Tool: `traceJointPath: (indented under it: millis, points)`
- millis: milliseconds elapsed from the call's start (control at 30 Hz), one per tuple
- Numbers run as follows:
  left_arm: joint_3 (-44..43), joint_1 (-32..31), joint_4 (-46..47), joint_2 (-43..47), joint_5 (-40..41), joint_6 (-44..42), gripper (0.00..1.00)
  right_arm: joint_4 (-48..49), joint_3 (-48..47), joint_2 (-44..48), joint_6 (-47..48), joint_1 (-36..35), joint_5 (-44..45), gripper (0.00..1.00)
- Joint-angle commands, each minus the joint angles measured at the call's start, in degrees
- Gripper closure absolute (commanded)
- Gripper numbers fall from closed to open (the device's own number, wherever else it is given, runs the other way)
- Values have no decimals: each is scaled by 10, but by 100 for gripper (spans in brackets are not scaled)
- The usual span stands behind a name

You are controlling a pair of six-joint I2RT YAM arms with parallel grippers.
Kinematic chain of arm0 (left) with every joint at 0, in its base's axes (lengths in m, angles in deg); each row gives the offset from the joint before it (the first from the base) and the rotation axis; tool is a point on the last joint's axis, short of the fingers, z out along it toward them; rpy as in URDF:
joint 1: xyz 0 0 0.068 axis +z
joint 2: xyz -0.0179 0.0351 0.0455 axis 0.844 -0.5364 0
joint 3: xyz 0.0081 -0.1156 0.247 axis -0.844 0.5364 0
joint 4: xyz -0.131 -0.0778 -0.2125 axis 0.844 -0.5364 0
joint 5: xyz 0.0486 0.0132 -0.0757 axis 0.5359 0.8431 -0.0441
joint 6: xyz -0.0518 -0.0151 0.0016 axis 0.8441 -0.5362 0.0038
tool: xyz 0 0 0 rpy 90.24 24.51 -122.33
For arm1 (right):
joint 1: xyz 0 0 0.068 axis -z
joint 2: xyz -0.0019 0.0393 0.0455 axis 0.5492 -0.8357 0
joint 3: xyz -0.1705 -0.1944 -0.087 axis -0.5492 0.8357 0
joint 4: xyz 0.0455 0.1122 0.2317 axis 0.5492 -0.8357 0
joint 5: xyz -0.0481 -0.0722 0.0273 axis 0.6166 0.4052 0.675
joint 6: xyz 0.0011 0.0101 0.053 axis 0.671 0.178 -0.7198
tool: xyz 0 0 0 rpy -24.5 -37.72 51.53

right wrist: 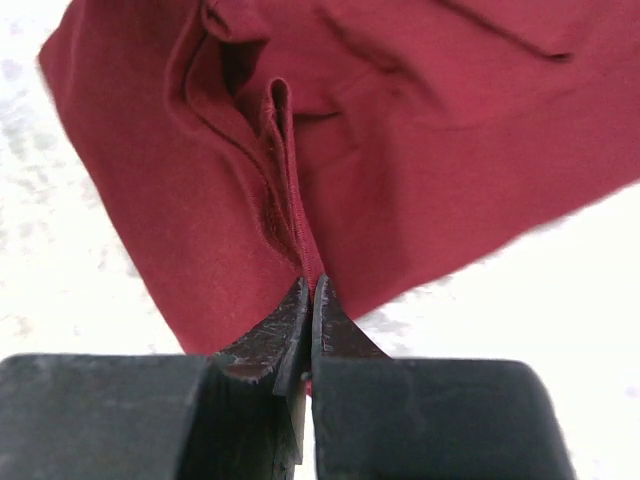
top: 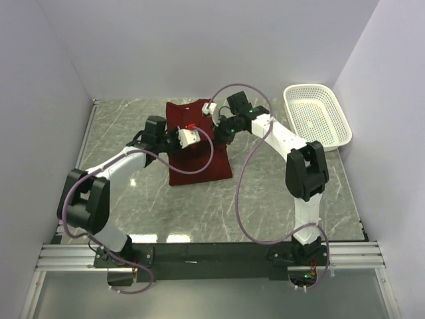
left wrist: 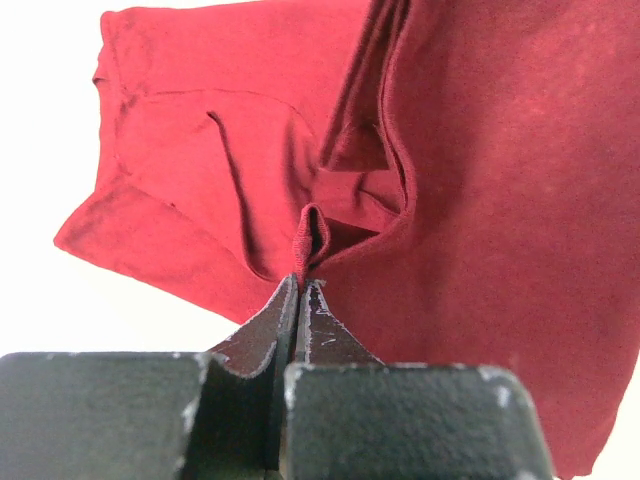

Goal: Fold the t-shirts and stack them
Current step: Fold the tshirt

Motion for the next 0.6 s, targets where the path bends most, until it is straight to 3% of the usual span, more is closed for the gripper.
traceJointPath:
  millis: [0,567]
  points:
    - [-49,7,19,-32,-26,-12,100,-11,-61,-25,-12,9,19,100]
    - [-137,28,24,-112,-7,-14,100,1,-181,-110,-37,13,61,100]
